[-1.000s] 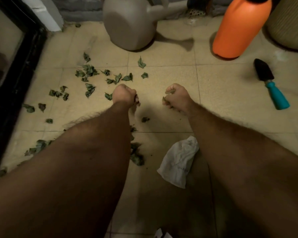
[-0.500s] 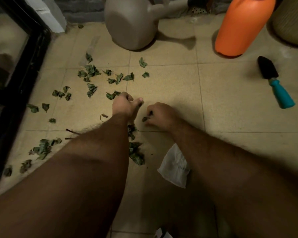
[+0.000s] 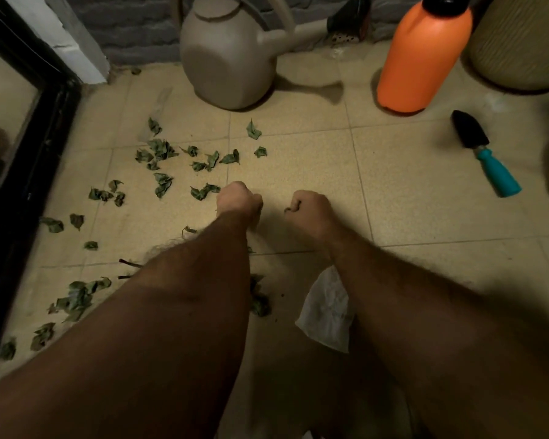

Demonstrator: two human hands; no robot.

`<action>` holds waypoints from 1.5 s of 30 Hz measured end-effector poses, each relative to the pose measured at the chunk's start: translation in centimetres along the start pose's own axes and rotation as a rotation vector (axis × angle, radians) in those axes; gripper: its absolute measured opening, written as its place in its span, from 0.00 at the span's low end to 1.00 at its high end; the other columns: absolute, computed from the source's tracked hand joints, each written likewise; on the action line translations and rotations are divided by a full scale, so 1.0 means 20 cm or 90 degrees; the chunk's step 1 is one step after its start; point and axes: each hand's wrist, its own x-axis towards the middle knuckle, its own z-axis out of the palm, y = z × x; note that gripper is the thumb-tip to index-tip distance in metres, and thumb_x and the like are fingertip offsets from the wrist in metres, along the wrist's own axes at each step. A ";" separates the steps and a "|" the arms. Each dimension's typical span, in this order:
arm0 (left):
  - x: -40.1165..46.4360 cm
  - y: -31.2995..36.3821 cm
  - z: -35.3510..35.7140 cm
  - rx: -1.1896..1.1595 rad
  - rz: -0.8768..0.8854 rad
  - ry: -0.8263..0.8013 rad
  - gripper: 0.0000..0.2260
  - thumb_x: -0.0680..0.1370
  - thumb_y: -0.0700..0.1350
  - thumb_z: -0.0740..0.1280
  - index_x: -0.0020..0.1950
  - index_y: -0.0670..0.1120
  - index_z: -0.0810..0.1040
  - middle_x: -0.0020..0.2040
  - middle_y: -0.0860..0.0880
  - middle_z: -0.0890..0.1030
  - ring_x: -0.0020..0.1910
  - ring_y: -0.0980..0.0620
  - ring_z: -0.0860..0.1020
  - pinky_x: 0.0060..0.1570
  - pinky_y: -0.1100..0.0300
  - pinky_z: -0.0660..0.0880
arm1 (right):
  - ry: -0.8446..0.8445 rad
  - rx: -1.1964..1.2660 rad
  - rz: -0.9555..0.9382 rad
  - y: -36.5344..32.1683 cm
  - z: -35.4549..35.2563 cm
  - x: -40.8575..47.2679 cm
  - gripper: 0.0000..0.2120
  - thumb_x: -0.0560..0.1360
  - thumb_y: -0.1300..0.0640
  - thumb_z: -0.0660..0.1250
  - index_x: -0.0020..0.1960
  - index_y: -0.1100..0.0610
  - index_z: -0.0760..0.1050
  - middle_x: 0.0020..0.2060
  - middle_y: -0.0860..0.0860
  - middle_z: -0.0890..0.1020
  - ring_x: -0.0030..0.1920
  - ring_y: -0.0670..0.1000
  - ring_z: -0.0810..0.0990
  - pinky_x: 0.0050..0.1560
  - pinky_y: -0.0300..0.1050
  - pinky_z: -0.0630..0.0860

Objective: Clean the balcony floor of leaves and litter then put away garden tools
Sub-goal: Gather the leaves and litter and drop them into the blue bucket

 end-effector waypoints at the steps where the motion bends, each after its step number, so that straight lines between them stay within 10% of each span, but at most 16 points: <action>1: 0.00 0.01 -0.01 -0.055 -0.017 0.013 0.08 0.77 0.46 0.68 0.49 0.42 0.79 0.45 0.44 0.81 0.47 0.45 0.80 0.50 0.52 0.80 | 0.018 0.016 0.025 0.01 -0.02 0.01 0.12 0.72 0.61 0.71 0.36 0.52 0.69 0.36 0.51 0.77 0.37 0.49 0.74 0.39 0.45 0.74; 10: 0.12 0.01 -0.06 -0.564 -0.137 0.023 0.08 0.82 0.39 0.60 0.44 0.48 0.70 0.41 0.44 0.78 0.35 0.50 0.78 0.38 0.56 0.78 | 0.097 0.221 0.108 -0.05 -0.06 0.20 0.11 0.74 0.66 0.66 0.42 0.50 0.74 0.43 0.52 0.81 0.46 0.54 0.80 0.46 0.49 0.79; 14: 0.24 -0.03 -0.10 -0.410 -0.051 0.078 0.05 0.83 0.43 0.61 0.53 0.48 0.76 0.51 0.50 0.78 0.52 0.50 0.78 0.54 0.55 0.78 | 0.109 0.230 0.083 -0.15 -0.03 0.37 0.09 0.75 0.63 0.68 0.53 0.56 0.83 0.47 0.51 0.84 0.50 0.54 0.83 0.54 0.54 0.82; 21: 0.49 -0.08 -0.17 -0.163 0.043 0.091 0.16 0.78 0.48 0.70 0.64 0.46 0.76 0.59 0.46 0.78 0.56 0.48 0.77 0.56 0.50 0.79 | 0.124 0.146 0.038 -0.28 -0.01 0.64 0.03 0.73 0.60 0.72 0.45 0.55 0.79 0.41 0.48 0.80 0.42 0.47 0.77 0.35 0.33 0.69; 27: 0.55 -0.06 -0.12 0.003 0.092 0.031 0.18 0.77 0.53 0.70 0.64 0.46 0.77 0.61 0.44 0.73 0.57 0.47 0.75 0.60 0.51 0.77 | 0.136 -0.001 -0.004 -0.31 0.09 0.75 0.04 0.75 0.53 0.72 0.46 0.52 0.78 0.42 0.47 0.81 0.43 0.46 0.77 0.37 0.38 0.69; 33: 0.58 -0.05 -0.06 -0.021 0.113 0.065 0.12 0.80 0.50 0.67 0.60 0.44 0.77 0.57 0.45 0.75 0.50 0.51 0.75 0.55 0.55 0.76 | 0.108 -0.206 -0.074 -0.25 0.16 0.78 0.11 0.77 0.51 0.69 0.58 0.52 0.80 0.54 0.52 0.77 0.49 0.50 0.75 0.47 0.42 0.70; 40: 0.60 -0.01 -0.10 -0.169 0.077 0.094 0.06 0.78 0.45 0.68 0.50 0.46 0.72 0.42 0.51 0.74 0.44 0.51 0.74 0.41 0.60 0.70 | 0.105 -0.206 -0.083 -0.23 0.12 0.74 0.03 0.75 0.58 0.70 0.44 0.51 0.78 0.42 0.48 0.77 0.44 0.48 0.76 0.41 0.41 0.68; 45: 0.65 0.07 -0.12 -0.186 0.084 0.035 0.13 0.81 0.41 0.60 0.66 0.48 0.72 0.58 0.47 0.79 0.53 0.49 0.78 0.56 0.52 0.78 | 0.127 -0.017 0.009 -0.18 0.02 0.72 0.05 0.73 0.58 0.72 0.42 0.53 0.77 0.38 0.47 0.78 0.39 0.46 0.75 0.35 0.37 0.68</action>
